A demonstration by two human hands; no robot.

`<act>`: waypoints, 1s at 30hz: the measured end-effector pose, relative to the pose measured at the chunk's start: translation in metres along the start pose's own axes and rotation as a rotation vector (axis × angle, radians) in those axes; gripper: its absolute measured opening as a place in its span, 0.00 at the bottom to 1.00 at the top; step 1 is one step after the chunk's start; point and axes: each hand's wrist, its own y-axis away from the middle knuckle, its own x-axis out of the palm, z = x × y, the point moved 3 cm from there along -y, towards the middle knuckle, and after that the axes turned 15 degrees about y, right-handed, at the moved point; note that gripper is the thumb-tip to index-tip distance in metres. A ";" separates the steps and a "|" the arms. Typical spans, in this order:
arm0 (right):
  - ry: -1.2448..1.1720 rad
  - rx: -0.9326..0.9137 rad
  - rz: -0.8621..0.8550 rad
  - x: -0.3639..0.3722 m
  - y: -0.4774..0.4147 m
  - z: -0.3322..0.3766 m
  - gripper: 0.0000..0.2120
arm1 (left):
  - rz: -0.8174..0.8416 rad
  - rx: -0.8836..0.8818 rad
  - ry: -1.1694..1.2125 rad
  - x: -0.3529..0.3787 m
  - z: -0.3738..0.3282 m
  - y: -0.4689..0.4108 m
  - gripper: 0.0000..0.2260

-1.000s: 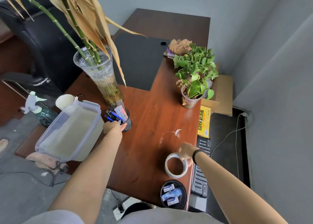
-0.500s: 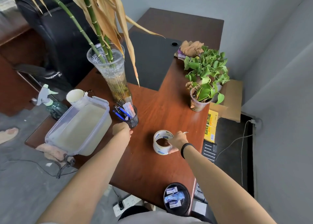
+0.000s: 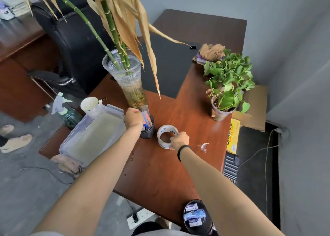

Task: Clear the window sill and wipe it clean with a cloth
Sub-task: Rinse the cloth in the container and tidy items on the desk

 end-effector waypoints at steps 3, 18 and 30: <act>-0.012 0.004 -0.005 0.005 -0.006 0.000 0.17 | 0.131 0.023 -0.018 0.002 -0.026 0.046 0.11; -0.145 -0.031 0.068 0.000 -0.015 -0.027 0.14 | 0.534 -0.107 -0.240 0.038 0.015 0.094 0.07; 0.004 -0.089 0.135 -0.045 -0.013 -0.100 0.04 | 1.505 -0.413 -1.126 0.064 0.055 0.212 0.36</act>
